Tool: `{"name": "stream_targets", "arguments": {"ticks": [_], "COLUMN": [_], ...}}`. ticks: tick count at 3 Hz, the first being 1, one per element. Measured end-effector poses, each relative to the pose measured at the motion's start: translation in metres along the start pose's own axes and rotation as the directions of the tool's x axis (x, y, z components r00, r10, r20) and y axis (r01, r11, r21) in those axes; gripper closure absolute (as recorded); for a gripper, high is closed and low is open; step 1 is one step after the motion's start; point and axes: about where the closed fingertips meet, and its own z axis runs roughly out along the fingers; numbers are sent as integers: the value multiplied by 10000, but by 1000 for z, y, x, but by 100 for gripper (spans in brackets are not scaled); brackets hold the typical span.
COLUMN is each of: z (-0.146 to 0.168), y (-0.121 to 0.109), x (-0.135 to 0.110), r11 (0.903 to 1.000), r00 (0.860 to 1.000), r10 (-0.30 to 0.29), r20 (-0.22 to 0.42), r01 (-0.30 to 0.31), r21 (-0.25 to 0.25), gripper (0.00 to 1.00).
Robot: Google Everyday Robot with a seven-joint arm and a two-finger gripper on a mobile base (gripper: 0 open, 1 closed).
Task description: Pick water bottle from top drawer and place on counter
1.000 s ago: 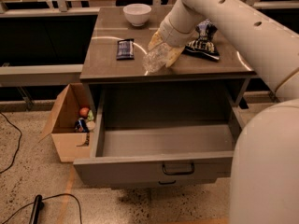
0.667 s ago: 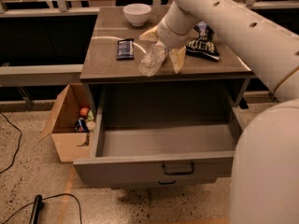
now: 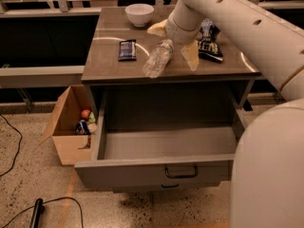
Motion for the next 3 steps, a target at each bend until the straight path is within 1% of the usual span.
{"name": "stream_targets", "arguments": {"ticks": [1, 2, 3], "z": [-10, -20, -21], "y": [18, 40, 44], "x": [21, 42, 46], "r11": [9988, 9934, 9914], "r00": [9980, 9878, 9845], "r10": [280, 748, 868], "r20": [-572, -1366, -1526], "r01": [-302, -858, -1004], "r21": [-384, -762, -842], "gripper": [0, 0, 0]}}
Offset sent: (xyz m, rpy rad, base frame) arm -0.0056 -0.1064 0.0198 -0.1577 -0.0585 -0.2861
